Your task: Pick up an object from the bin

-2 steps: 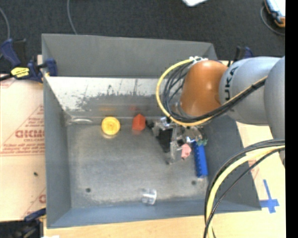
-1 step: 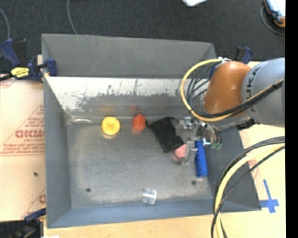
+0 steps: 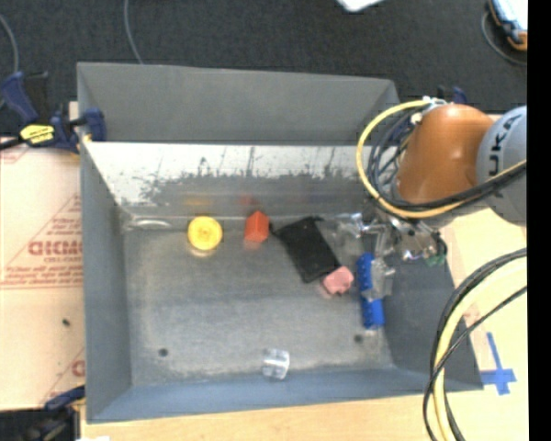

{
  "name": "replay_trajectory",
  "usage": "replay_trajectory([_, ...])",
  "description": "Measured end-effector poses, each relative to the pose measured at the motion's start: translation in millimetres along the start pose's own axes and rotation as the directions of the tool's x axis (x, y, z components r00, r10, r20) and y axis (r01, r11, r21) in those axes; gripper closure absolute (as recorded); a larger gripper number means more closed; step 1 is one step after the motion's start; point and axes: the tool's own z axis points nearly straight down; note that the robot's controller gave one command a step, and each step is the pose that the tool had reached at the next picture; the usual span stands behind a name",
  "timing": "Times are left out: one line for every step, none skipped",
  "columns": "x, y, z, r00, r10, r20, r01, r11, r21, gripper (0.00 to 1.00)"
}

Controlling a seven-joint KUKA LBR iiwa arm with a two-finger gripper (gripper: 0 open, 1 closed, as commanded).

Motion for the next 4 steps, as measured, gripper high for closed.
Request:
replay_trajectory([-20.1,53.4,10.6,0.989,-0.145,-0.002,0.145,0.989,-0.004,0.0])
replay_trajectory([-14.7,19.7,19.7,0.889,-0.459,0.003,0.459,0.889,0.003,0.0])
replay_trajectory([-20.9,12.7,22.2,0.856,-0.517,0.006,0.517,0.856,0.004,0.0])
replay_trajectory([-23.3,20.4,27.7,0.951,-0.31,0.005,0.31,0.951,0.001,0.0])
